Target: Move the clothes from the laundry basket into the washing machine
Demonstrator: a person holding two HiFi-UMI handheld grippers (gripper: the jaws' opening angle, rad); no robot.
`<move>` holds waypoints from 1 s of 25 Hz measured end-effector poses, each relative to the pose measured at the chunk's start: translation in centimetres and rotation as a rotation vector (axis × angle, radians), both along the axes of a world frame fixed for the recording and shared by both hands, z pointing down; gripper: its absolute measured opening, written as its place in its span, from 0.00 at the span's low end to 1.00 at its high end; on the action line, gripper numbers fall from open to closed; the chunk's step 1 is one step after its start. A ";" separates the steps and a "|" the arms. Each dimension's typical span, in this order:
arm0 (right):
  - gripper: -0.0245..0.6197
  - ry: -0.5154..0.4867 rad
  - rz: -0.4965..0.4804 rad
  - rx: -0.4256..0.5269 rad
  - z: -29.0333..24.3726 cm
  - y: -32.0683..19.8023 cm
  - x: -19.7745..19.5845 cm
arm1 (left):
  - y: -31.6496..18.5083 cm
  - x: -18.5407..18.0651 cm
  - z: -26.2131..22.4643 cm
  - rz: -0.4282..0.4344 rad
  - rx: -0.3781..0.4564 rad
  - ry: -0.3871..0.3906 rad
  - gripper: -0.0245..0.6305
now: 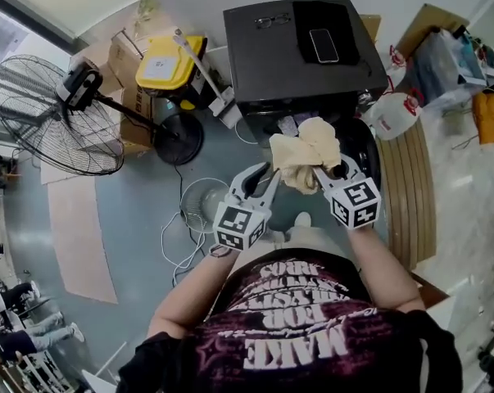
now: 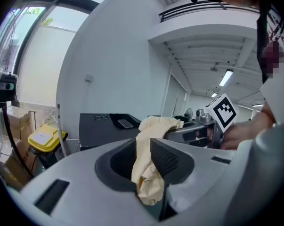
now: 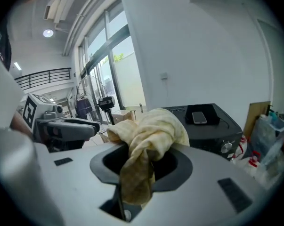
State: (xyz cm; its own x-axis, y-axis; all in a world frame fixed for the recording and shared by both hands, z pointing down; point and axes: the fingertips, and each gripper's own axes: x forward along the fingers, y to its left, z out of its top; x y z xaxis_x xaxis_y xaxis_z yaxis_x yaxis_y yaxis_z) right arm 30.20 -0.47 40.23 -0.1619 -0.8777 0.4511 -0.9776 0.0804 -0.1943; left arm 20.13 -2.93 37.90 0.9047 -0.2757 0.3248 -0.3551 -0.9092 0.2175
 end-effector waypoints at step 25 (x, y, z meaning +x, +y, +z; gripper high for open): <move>0.24 -0.081 0.363 -0.139 10.0 5.9 1.4 | -6.9 -3.3 6.1 0.074 0.099 -0.020 0.04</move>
State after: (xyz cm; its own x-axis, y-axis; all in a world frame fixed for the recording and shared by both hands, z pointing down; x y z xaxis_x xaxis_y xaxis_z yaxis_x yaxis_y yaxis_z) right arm 31.61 5.40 50.26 0.1079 -0.8158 0.5681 -0.9188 -0.3002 -0.2565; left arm 16.83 -9.86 44.03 0.9175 -0.2400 0.3171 -0.2896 -0.9497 0.1192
